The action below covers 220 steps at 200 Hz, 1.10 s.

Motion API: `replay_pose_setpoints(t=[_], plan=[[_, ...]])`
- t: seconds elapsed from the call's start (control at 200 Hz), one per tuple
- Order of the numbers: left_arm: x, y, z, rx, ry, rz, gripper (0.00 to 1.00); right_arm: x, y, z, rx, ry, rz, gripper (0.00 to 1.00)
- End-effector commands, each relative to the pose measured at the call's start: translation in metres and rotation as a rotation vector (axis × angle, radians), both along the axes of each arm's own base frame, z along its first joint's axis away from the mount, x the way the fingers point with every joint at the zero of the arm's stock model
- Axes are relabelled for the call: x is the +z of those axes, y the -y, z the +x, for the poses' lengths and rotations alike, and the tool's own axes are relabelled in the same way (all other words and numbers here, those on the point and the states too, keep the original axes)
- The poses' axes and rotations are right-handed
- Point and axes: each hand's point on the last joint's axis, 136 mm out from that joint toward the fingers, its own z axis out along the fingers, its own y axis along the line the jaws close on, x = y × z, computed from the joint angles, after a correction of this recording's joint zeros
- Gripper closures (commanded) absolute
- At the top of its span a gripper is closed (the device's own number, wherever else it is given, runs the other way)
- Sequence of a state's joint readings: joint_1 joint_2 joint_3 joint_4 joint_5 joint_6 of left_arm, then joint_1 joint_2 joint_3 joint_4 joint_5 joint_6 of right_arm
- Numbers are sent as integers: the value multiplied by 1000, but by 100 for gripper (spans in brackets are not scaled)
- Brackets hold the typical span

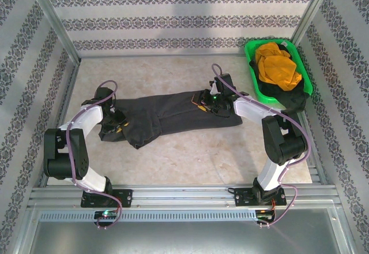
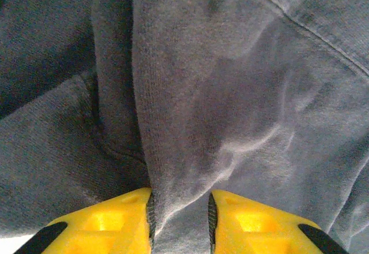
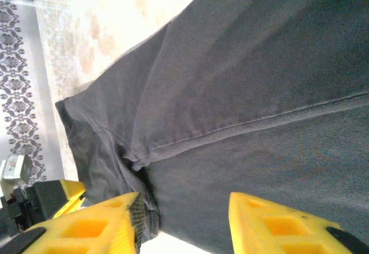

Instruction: Fold and stack the t-shirts

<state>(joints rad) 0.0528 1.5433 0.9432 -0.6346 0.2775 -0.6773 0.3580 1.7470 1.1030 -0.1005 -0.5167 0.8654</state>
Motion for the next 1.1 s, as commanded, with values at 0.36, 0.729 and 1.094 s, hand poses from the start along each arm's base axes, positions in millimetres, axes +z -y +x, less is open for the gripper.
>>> replay_pose_setpoints(t=[0.36,0.729,1.094], plan=[[7,10,0,-19,-5,0,70,2,-1,-6,1,12,-6,56],[0,-6,-2,-35,-36,98,100,3,1,-7,-2,16,-13,56],[36,-33,17,-18,31,207,100,5,33,0,-72,16,-71,56]])
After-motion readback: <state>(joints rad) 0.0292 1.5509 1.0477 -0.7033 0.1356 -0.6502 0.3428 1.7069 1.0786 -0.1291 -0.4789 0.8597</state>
